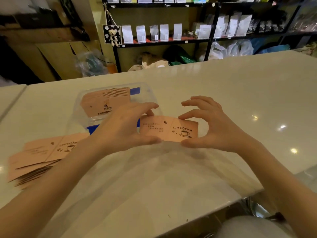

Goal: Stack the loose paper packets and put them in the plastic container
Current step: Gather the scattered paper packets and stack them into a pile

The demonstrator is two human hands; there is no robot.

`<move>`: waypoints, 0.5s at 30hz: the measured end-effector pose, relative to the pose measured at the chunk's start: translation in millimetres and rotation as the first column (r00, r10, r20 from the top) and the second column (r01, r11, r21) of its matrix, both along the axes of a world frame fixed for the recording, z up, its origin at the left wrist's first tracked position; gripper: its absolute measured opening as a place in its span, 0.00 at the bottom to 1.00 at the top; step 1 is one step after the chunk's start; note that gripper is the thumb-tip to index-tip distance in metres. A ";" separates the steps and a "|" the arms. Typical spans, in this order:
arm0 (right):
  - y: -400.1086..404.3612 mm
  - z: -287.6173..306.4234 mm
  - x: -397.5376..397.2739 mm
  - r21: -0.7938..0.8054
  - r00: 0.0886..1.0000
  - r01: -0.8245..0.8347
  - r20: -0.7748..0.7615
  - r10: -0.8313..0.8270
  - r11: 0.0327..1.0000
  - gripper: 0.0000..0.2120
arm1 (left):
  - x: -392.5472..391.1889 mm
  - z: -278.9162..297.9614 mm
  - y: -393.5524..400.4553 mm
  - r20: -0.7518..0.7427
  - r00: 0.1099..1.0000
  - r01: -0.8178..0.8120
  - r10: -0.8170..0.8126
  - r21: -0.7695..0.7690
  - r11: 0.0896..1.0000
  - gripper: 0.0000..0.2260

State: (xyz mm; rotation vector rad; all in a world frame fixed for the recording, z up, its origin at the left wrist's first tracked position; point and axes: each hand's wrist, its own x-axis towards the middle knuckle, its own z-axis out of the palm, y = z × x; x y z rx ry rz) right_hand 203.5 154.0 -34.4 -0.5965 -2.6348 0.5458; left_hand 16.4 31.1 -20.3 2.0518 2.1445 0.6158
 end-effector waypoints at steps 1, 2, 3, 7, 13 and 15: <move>-2.0 5.8 -6.3 0.001 1.000 -0.019 -0.006 0.019 1.000 0.26 | -5.1 4.5 -5.8 0.010 1.000 -0.018 0.018 0.017 1.000 0.33; -4.3 11.7 -13.3 0.006 0.999 -0.038 -0.011 0.038 0.999 0.26 | -10.7 9.3 -11.9 0.013 0.999 -0.037 0.036 0.040 0.999 0.33; -7.0 17.2 -20.8 0.010 0.998 -0.058 -0.013 0.058 0.998 0.25 | -16.9 13.8 -18.4 0.003 0.999 -0.054 0.054 0.072 0.996 0.34; -17.2 31.0 -55.9 0.035 0.988 -0.149 -0.041 0.150 0.988 0.25 | -38.1 28.9 -47.4 0.014 0.994 -0.113 0.112 0.169 0.979 0.32; -38.5 35.4 -111.0 0.090 0.942 -0.325 -0.057 0.331 0.941 0.26 | -68.7 33.3 -92.1 0.005 0.955 -0.294 0.297 0.174 0.940 0.34; -48.9 34.8 -127.9 0.091 0.923 -0.374 -0.057 0.379 0.923 0.28 | -79.2 31.5 -109.0 -0.005 0.937 -0.344 0.350 0.165 0.924 0.36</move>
